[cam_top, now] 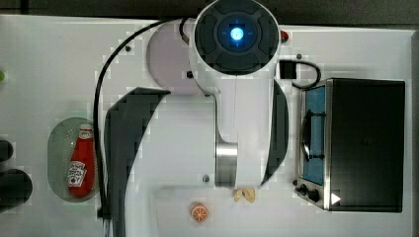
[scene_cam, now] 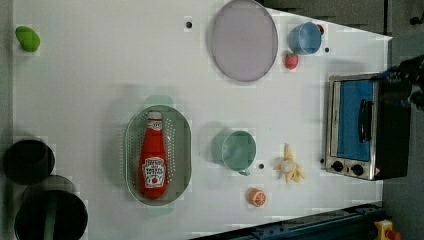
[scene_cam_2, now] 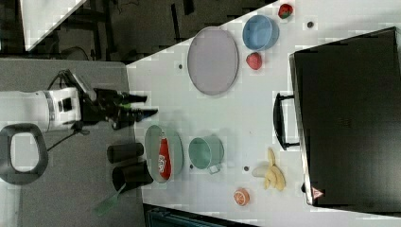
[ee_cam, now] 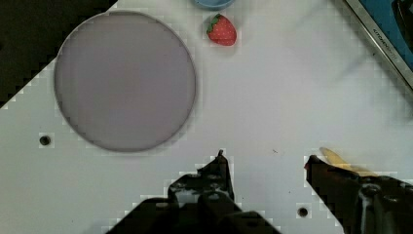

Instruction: Pick ketchup from strainer and place it on the table

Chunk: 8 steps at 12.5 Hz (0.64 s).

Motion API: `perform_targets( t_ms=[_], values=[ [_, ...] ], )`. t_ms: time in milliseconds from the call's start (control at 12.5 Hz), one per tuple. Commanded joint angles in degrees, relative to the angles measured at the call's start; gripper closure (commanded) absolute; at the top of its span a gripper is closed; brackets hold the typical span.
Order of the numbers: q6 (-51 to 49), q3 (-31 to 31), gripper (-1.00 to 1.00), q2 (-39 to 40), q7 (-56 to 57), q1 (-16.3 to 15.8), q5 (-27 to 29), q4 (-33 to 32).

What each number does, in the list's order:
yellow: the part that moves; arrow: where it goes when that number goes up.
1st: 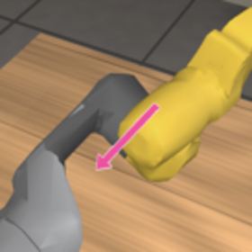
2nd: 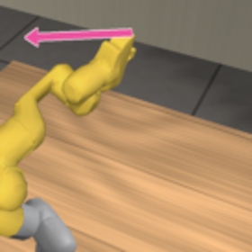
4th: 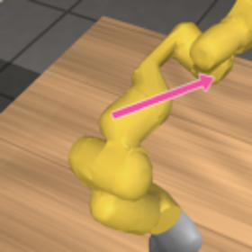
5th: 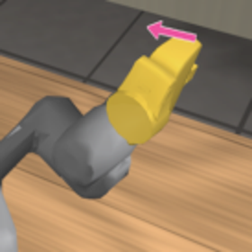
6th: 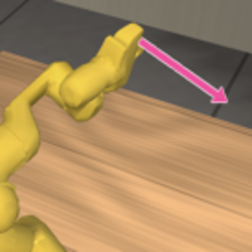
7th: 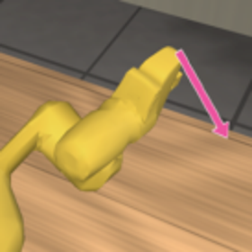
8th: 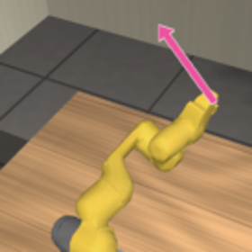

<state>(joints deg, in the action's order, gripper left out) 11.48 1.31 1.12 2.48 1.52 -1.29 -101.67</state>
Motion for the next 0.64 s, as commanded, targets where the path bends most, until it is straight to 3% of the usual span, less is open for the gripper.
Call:
perform_targets(
  t_ms=[80,240,640],
  values=[
    [-10.4,2.9,-0.59,-17.4,-5.2,5.8,2.2,-6.8],
    [-9.5,4.5,-1.00,-16.9,-5.2,5.2,3.4,-6.8],
    [-6.3,13.6,-1.00,-13.7,-5.2,3.1,3.5,-6.8]
  ],
)
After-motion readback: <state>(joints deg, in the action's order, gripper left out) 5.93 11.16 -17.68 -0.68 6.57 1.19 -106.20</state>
